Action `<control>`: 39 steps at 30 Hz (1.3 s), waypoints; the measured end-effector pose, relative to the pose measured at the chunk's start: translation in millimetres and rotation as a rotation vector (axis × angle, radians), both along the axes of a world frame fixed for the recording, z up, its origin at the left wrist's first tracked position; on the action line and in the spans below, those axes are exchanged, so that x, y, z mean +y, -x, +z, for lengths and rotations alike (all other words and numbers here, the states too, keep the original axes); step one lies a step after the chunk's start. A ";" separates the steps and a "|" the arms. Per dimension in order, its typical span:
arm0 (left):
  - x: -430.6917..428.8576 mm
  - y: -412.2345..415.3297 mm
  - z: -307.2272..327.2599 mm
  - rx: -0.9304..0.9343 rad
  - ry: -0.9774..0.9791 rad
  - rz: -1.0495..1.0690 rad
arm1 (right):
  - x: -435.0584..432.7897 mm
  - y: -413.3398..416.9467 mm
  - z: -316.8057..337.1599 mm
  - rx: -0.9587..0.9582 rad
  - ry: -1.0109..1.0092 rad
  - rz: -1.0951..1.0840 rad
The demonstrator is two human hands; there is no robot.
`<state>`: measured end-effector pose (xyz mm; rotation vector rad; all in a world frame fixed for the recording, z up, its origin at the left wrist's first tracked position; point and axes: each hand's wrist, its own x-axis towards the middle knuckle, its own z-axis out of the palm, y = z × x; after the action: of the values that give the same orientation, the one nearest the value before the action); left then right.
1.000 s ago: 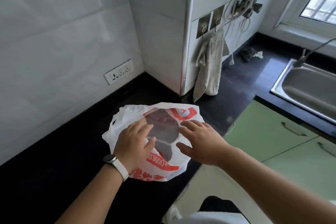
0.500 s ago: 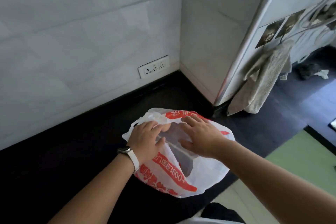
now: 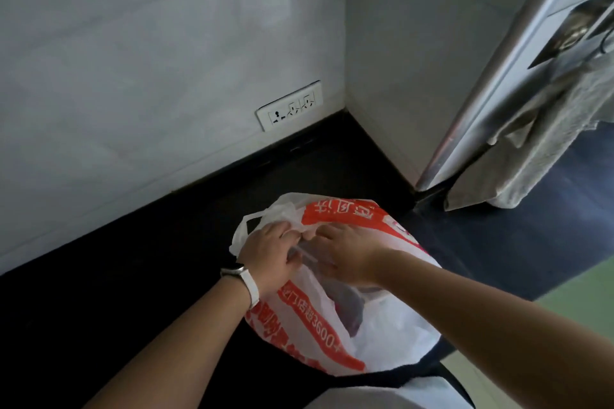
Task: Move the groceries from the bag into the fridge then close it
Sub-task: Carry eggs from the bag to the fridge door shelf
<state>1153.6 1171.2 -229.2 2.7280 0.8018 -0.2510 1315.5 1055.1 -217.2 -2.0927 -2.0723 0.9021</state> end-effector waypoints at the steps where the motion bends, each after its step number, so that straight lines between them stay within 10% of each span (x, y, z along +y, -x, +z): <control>1: 2.1 -0.6 -1.2 0.006 -0.003 0.005 | 2.5 -2.2 -1.2 0.010 0.014 0.005; 39: 12.9 -5.8 -70.2 -0.071 0.246 0.156 | 45.3 -15.5 -71.9 -0.011 0.067 -0.024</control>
<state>1159.4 1184.1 -299.4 2.4185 0.8942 -0.2034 1331.0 1100.4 -289.1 -2.1554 -2.0451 0.9720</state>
